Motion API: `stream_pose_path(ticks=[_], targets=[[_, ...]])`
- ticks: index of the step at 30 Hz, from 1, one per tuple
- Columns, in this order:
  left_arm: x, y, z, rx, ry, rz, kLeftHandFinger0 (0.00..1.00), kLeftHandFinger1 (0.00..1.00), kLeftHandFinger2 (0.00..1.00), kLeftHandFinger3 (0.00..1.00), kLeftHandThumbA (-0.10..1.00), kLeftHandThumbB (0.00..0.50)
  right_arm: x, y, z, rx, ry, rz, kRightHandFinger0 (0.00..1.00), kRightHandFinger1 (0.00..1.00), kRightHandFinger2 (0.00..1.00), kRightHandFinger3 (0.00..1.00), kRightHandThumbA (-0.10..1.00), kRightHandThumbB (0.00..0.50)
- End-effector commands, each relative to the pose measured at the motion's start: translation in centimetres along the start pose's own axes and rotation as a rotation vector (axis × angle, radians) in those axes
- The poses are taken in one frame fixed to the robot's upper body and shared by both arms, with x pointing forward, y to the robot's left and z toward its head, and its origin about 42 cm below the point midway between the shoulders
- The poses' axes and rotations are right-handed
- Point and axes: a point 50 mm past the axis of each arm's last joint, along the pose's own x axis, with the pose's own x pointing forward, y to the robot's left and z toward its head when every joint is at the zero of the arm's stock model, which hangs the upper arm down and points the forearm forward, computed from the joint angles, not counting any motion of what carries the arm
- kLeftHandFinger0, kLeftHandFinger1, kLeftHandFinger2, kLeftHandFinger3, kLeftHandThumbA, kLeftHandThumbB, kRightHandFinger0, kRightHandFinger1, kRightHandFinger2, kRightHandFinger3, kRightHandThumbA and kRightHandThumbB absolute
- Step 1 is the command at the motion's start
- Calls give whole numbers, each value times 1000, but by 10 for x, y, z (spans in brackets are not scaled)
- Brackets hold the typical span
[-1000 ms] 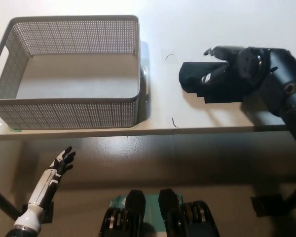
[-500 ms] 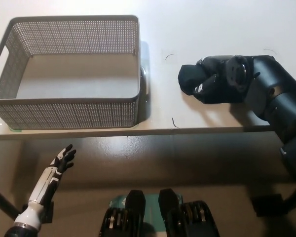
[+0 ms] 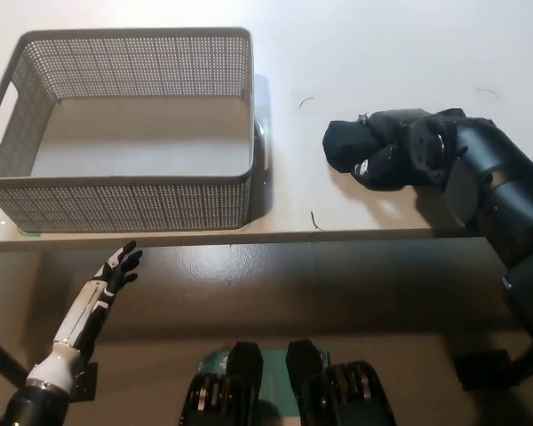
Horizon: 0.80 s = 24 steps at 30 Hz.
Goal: Use the right hand to pick up the pencil case on the right hand side and put it into a grey container on the left side
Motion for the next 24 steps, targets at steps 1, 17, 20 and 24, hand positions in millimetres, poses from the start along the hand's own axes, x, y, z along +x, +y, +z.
stream_pose_path(ticks=[1,17,20,24], targets=[[9,14,10,20,-64,-6,1000,1000,1000,1000,1000,436,0,25,-32,24,91,12,1000,1000,1000,1000,662,500],[11,18,12,33,-69,3,1000,1000,1000,1000,1000,436,-6,18,-42,94,8,-446,37,190,346,398,-100,217],[11,18,12,33,-69,5,1000,1000,1000,1000,1000,440,-8,10,-42,103,-16,-490,0,13,167,245,-100,203],[10,18,11,35,-66,7,1000,1000,1000,1000,1000,428,-11,-1,-37,115,-55,-579,0,105,484,331,-100,217]])
